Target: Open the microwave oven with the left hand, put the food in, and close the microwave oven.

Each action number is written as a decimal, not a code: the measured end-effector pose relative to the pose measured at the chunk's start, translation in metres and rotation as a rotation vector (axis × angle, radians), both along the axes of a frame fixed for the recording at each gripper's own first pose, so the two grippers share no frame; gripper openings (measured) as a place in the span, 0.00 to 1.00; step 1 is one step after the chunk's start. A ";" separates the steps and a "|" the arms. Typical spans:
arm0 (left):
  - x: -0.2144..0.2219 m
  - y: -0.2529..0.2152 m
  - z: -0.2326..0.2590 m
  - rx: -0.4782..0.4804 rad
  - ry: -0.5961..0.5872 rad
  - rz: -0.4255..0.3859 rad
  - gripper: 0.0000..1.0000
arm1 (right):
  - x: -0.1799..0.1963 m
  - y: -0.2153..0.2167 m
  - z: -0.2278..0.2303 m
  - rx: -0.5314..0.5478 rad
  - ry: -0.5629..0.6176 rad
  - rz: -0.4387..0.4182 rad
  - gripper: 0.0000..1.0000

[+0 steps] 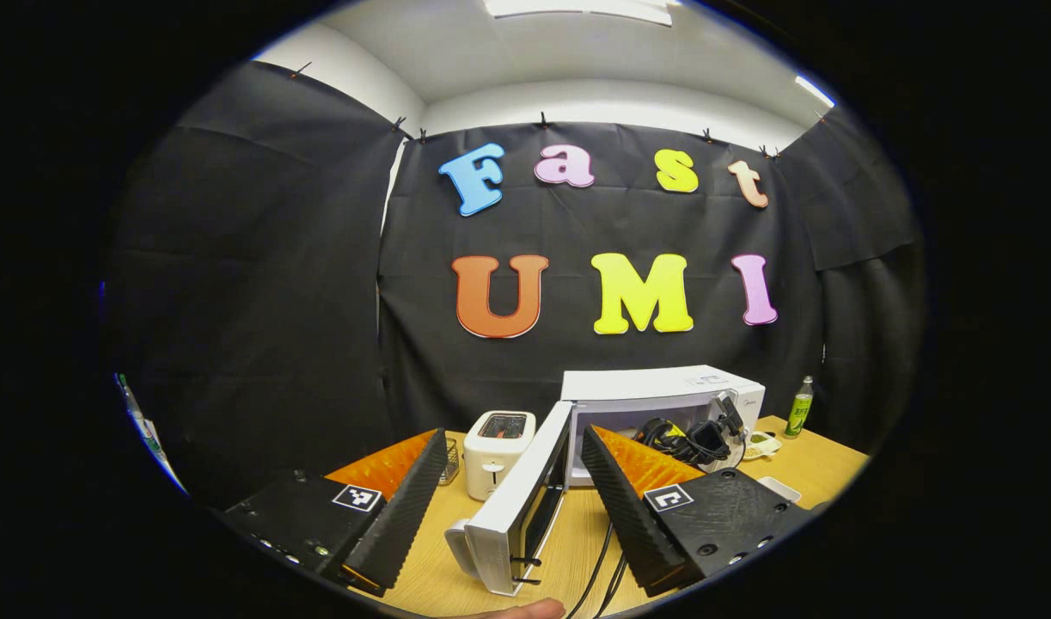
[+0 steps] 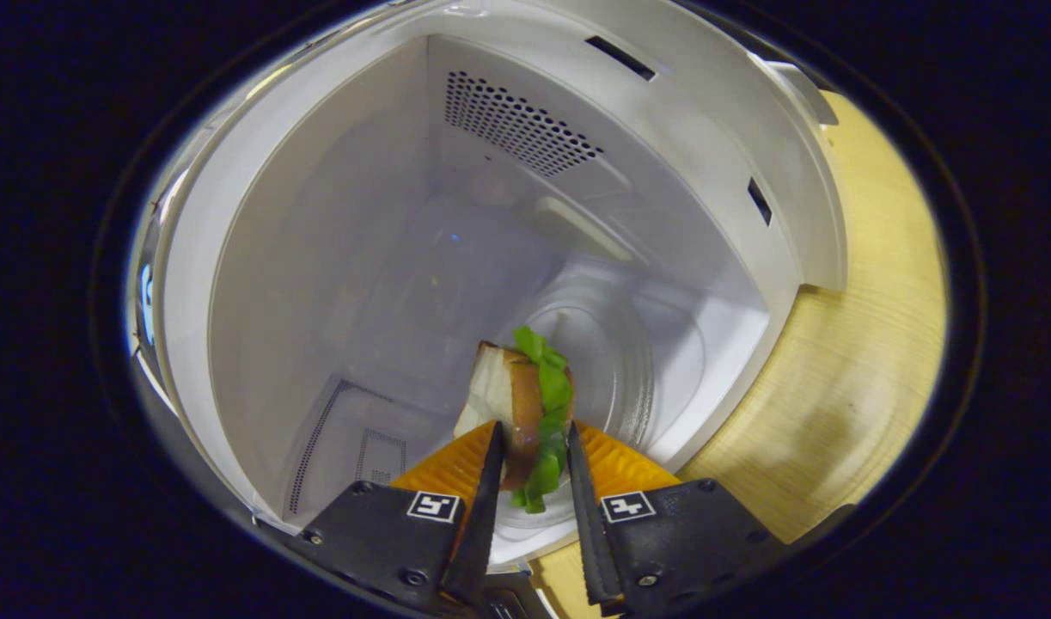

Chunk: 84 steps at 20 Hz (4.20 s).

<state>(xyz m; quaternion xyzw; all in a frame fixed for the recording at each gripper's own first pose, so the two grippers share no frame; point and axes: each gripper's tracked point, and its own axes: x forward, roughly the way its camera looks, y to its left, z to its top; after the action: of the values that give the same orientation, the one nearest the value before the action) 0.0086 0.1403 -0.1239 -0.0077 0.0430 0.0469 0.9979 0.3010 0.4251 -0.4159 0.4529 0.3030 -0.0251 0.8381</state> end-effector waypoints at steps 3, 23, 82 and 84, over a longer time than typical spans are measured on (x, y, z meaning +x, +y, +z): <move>-0.001 0.000 0.005 -0.014 -0.004 0.005 0.95 | -0.004 0.002 -0.005 -0.066 -0.011 0.011 0.46; -0.022 0.045 -0.016 0.023 0.075 0.099 0.95 | -0.026 -0.024 0.018 -0.651 -0.132 0.189 0.91; 0.039 -0.118 -0.160 -0.067 0.142 -0.434 0.00 | -0.345 -0.383 0.360 -0.716 -0.687 0.105 0.99; 0.046 -0.132 -0.167 -0.073 0.147 -0.456 0.00 | -0.347 -0.385 0.358 -0.716 -0.686 0.107 0.98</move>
<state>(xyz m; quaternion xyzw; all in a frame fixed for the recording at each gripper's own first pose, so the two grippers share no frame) 0.0548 0.0079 -0.2912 -0.0307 0.1176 -0.1808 0.9760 -0.0457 0.0398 -0.0584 0.1026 0.0049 0.0661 0.9925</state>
